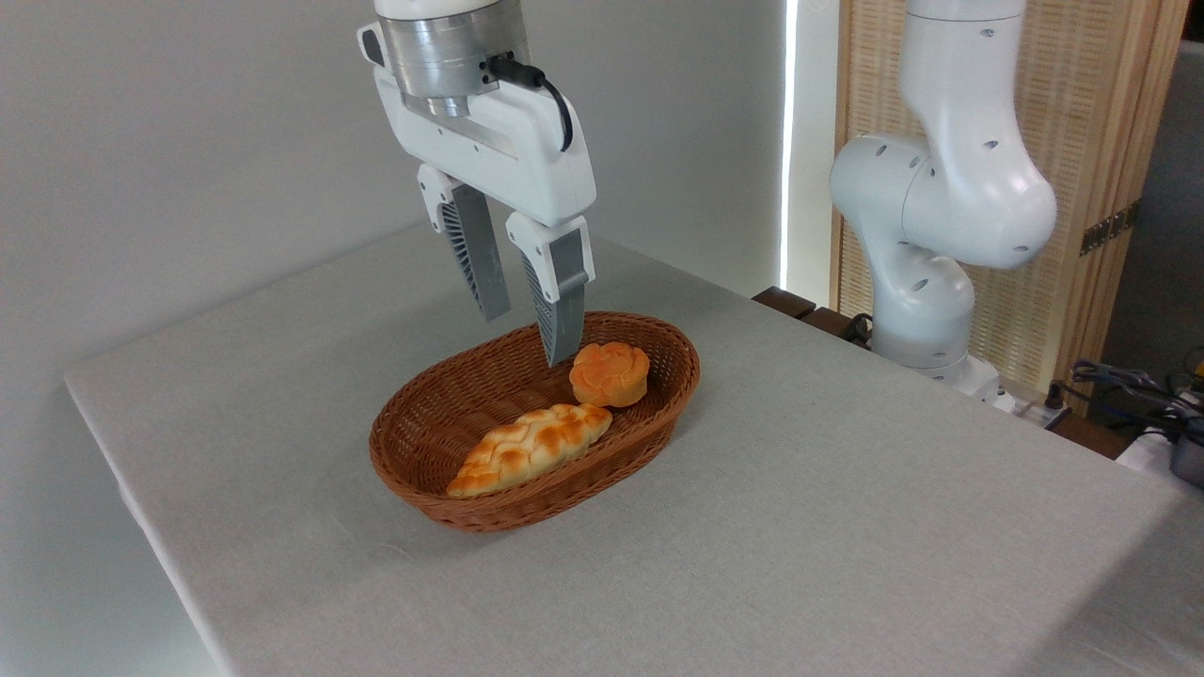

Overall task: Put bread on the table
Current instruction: 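Lower the open gripper onto the round orange bun in the basket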

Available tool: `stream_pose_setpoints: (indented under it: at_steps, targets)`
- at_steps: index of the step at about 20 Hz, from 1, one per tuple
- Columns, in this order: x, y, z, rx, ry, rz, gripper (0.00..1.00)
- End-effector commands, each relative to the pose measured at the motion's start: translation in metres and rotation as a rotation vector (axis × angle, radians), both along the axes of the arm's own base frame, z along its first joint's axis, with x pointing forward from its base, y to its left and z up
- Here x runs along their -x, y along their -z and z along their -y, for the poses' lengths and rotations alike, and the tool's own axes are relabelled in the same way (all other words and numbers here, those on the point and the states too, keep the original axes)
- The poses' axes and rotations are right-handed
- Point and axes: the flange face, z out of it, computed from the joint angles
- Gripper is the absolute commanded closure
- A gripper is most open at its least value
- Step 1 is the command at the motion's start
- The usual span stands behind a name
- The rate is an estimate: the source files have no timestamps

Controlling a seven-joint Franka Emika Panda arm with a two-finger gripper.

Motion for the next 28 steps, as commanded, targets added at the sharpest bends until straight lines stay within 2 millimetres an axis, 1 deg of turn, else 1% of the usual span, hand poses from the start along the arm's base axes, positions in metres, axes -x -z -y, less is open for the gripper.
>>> stream_pose_setpoints:
  at_steps: [1, 3, 5, 7, 9, 11, 12, 16, 20, 22, 25, 28]
  targets:
    - [0.031, 0.017, 0.021, 0.01, 0.034, -0.039, 0.0]
    - [0.044, 0.027, 0.036, 0.002, 0.067, -0.043, 0.0]
    - [0.065, 0.041, 0.042, 0.027, 0.072, -0.036, 0.0]
    - [0.087, 0.062, 0.057, 0.024, 0.099, -0.011, 0.0]
    - [0.105, 0.081, 0.078, 0.005, 0.167, 0.005, 0.0]
    - [0.117, 0.103, 0.088, -0.011, 0.202, -0.016, 0.0]
    - [0.12, 0.111, 0.09, -0.016, 0.208, -0.033, 0.0]
    - [0.127, 0.137, 0.111, -0.016, 0.241, -0.035, 0.0]
    - [0.13, 0.147, 0.115, -0.015, 0.257, -0.034, 0.0]
    - [0.129, 0.154, 0.115, -0.015, 0.257, -0.036, 0.0]
    - [0.13, 0.158, 0.115, -0.016, 0.258, -0.043, 0.0]
    - [0.133, 0.168, 0.116, -0.02, 0.26, -0.042, 0.01]
